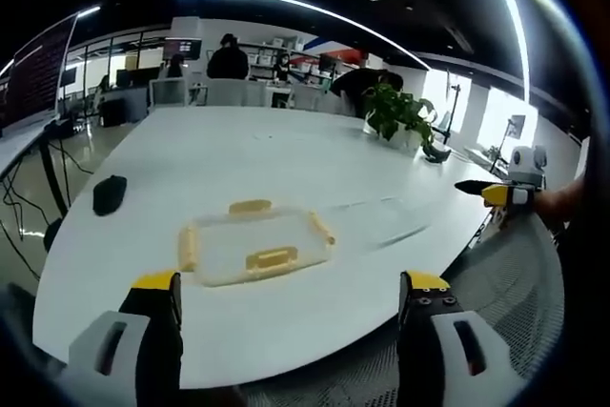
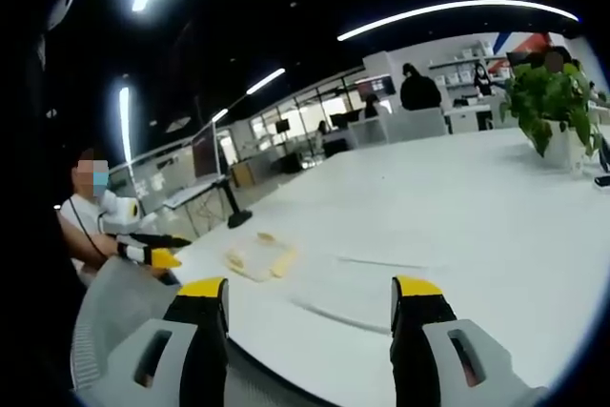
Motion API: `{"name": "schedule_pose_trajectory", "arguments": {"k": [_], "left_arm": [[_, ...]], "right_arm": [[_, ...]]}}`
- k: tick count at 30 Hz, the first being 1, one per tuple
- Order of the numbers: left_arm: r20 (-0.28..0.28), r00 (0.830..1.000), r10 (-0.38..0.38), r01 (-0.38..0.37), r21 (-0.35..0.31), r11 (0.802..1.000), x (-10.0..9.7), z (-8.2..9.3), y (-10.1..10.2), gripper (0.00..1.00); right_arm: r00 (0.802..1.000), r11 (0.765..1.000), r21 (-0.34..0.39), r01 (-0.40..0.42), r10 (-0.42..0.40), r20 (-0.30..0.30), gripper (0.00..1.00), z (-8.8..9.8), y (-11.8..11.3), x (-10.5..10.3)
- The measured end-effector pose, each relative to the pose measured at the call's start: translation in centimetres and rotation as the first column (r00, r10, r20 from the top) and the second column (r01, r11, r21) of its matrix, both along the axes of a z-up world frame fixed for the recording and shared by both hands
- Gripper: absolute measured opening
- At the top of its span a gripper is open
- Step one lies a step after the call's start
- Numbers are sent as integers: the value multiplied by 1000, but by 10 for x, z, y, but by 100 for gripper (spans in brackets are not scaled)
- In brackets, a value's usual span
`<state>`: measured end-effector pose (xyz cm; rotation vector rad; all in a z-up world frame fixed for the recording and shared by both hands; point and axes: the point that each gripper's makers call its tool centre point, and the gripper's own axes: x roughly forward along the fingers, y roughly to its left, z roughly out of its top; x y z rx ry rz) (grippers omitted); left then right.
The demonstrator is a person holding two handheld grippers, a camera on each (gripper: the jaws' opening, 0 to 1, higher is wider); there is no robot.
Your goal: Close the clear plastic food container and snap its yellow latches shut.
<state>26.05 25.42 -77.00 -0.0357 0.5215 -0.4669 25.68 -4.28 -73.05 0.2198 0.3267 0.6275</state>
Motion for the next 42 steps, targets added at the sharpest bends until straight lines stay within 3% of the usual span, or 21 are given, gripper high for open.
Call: {"name": "schedule_pose_trajectory", "arguments": {"k": [10,18,29,42], "left_arm": [[18,1000,-2,3,-21,1000,4,11,-5,94],[-8,1000,-15,15,-20,1000,6,4,-2,98],[-30,999,-28,27,-20,999,10,3,2,94],[-45,994,-95,94,-8,995,17,5,1,90]], "right_arm": [[1000,1000,-19,-13,13,15,68,3,3,1],[1000,1000,-19,-19,19,18,68,6,2,3],[999,999,-20,-37,38,31,68,14,5,13],[996,997,-38,-74,76,54,67,27,23,28]]}}
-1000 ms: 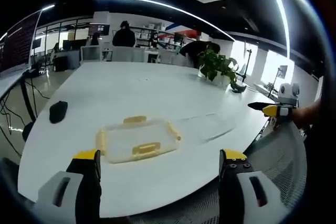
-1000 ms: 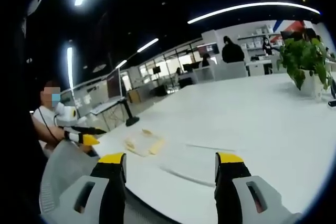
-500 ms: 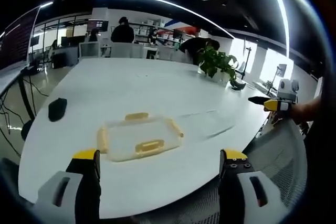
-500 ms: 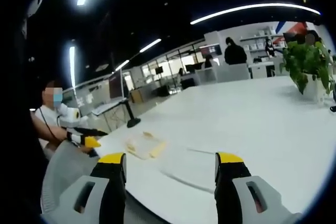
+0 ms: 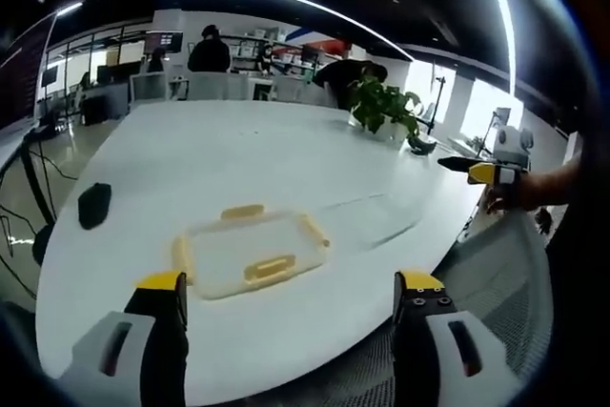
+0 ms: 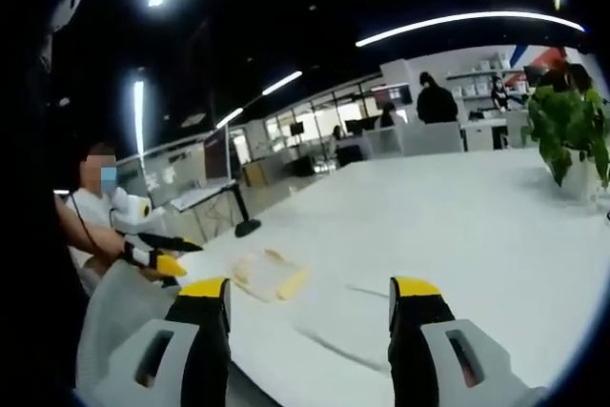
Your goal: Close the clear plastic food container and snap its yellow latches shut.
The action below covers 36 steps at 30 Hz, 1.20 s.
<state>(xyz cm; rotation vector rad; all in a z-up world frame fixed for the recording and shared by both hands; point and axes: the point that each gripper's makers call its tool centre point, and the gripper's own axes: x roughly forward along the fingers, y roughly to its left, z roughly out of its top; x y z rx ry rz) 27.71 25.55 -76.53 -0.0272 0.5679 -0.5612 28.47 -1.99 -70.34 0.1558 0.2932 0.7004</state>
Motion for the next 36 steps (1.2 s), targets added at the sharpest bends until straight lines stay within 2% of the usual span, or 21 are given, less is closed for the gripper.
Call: {"name": "schedule_pose_trajectory", "arguments": {"k": [9,22,28,36], "left_arm": [[2,1000,-28,28,9,1000,6,0,5,89],[-10,998,-65,65,8,998,10,-1,10,88],[-37,996,-85,85,-1,996,12,-4,16,84],[-39,993,-107,107,12,994,18,-5,23,83]], "right_arm": [[999,999,-13,-41,41,-2,67,4,15,6],[999,998,-20,-51,51,5,67,10,31,16],[998,997,-26,-69,69,-2,67,7,41,19],[996,996,-32,-88,88,-6,66,6,54,24]]}}
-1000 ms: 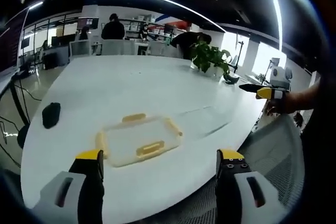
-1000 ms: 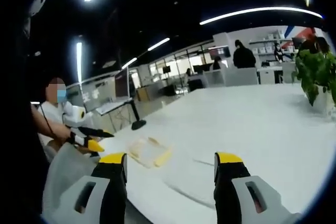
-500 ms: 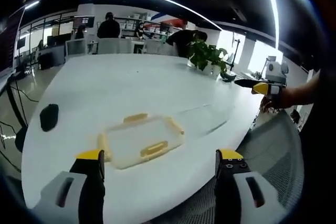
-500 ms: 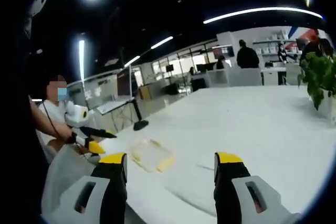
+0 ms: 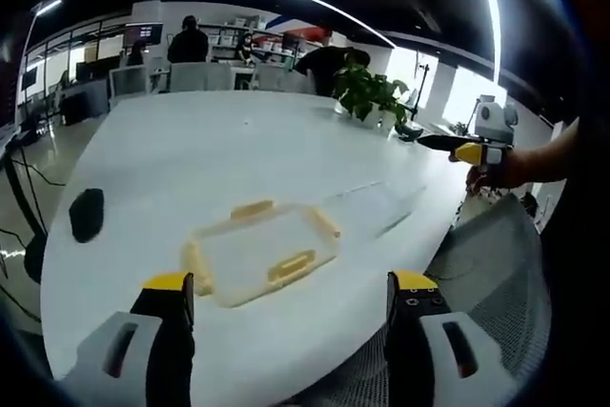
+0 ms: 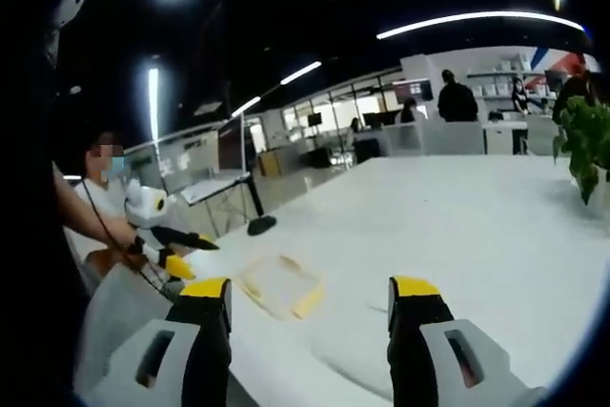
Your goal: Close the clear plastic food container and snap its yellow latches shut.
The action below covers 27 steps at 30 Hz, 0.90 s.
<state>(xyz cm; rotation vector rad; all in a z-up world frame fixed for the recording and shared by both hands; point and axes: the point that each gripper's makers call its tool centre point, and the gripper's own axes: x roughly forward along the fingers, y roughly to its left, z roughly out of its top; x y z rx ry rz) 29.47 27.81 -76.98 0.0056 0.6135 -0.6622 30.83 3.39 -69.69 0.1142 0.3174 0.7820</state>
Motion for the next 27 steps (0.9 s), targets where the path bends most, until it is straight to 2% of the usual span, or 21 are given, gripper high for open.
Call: {"name": "schedule_pose_trajectory", "arguments": {"k": [10,27], "left_arm": [[-3,1000,-25,25,9,1000,10,2,9,83],[-14,997,-72,72,29,997,12,-2,15,82]], "right_arm": [[999,999,-30,-29,30,17,66,-1,11,10],[999,998,-33,-47,47,25,66,0,27,18]]}}
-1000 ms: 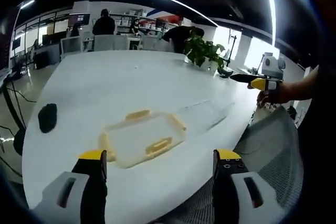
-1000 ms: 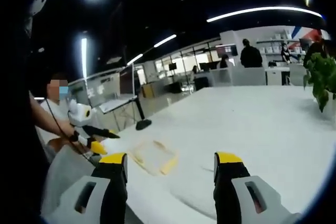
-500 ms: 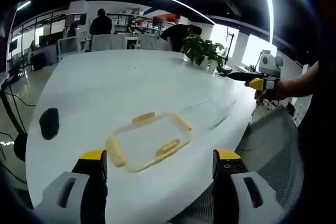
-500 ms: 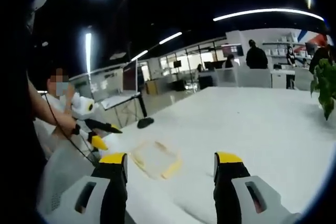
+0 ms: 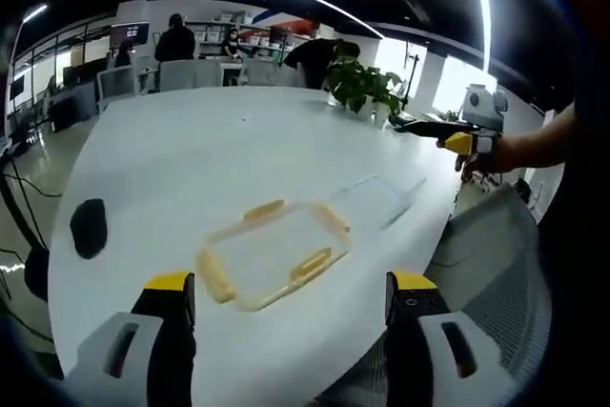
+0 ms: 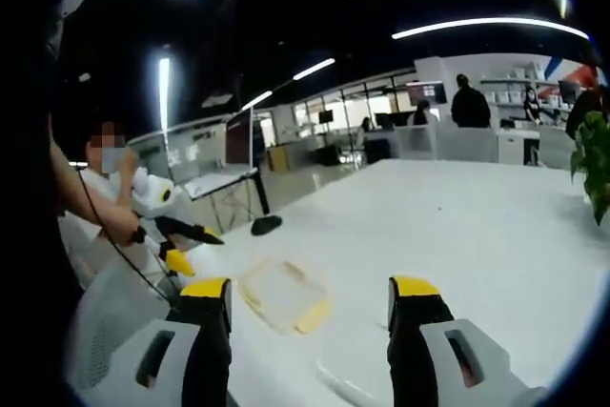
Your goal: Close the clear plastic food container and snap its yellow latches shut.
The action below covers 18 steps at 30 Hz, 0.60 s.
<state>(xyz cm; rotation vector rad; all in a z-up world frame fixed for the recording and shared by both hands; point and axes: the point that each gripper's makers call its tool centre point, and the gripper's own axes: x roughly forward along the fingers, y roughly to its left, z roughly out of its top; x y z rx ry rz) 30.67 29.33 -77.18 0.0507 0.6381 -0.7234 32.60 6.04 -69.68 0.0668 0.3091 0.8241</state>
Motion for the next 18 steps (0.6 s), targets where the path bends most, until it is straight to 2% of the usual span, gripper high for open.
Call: {"name": "schedule_pose_trajectory", "arguments": {"k": [7,18], "left_arm": [[-28,999,-26,26,-11,1000,4,-5,4,82],[-34,997,-72,73,26,997,11,-8,15,81]], "right_arm": [[1000,1000,-13,-17,17,-2,66,-3,6,2],[999,999,-21,-37,37,-8,65,-5,18,6]]}}
